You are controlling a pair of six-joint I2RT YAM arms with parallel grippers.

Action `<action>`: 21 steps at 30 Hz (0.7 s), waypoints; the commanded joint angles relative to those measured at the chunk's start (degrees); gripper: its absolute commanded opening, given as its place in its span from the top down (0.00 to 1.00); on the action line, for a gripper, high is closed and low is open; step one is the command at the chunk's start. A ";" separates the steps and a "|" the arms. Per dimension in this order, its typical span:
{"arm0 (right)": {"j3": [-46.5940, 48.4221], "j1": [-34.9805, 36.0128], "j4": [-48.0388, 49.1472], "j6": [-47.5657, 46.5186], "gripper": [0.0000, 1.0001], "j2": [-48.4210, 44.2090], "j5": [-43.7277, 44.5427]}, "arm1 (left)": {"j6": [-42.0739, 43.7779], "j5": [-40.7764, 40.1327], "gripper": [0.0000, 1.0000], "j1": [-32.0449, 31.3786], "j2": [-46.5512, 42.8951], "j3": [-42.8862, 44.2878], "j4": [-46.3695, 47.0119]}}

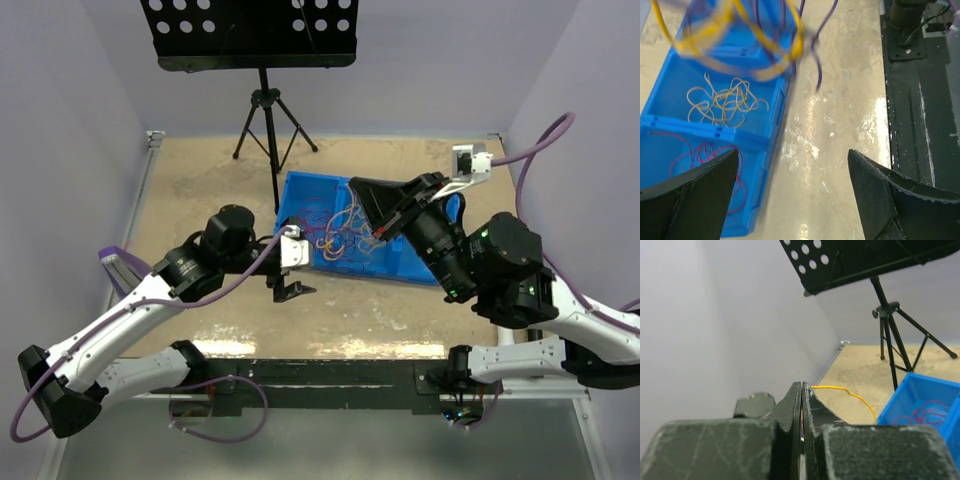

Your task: Untangle the cables

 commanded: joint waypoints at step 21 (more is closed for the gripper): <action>2.55 0.11 11.80 0.83 1.00 0.15 -5.51 | -48.81 6.05 0.26 6.33 1.59 -3.15 36.66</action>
